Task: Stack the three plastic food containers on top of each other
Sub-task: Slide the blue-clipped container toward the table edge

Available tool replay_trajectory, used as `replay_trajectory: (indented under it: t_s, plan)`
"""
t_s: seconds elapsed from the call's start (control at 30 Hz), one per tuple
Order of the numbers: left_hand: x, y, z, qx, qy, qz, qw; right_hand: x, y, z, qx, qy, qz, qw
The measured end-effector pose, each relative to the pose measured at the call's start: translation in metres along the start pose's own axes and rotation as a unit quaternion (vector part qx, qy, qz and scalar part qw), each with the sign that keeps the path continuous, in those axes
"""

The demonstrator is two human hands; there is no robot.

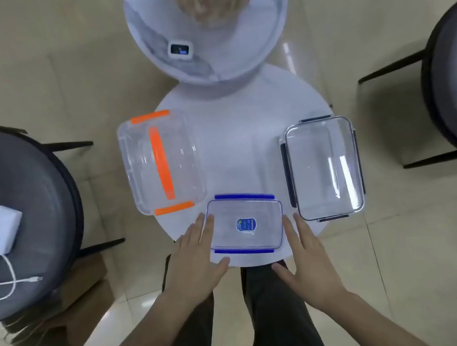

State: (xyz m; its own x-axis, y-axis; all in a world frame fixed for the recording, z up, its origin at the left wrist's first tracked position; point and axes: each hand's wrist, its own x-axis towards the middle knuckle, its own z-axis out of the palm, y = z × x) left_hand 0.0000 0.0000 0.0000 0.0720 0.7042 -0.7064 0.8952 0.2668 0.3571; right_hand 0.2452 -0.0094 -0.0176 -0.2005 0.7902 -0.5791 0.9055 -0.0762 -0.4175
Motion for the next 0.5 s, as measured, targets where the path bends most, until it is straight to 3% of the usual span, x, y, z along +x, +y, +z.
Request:
replay_trajectory:
  t_s: [0.2, 0.5]
  plan:
    - [0.038, -0.018, 0.027, 0.001, 0.008, 0.022, 1.000, 0.028, 0.017, 0.034, 0.009, -0.043, 0.010, 0.999]
    - [0.078, -0.042, 0.063, 0.002, 0.023, 0.061, 0.998, 0.069, 0.029, 0.060, -0.008, -0.025, 0.008, 1.000]
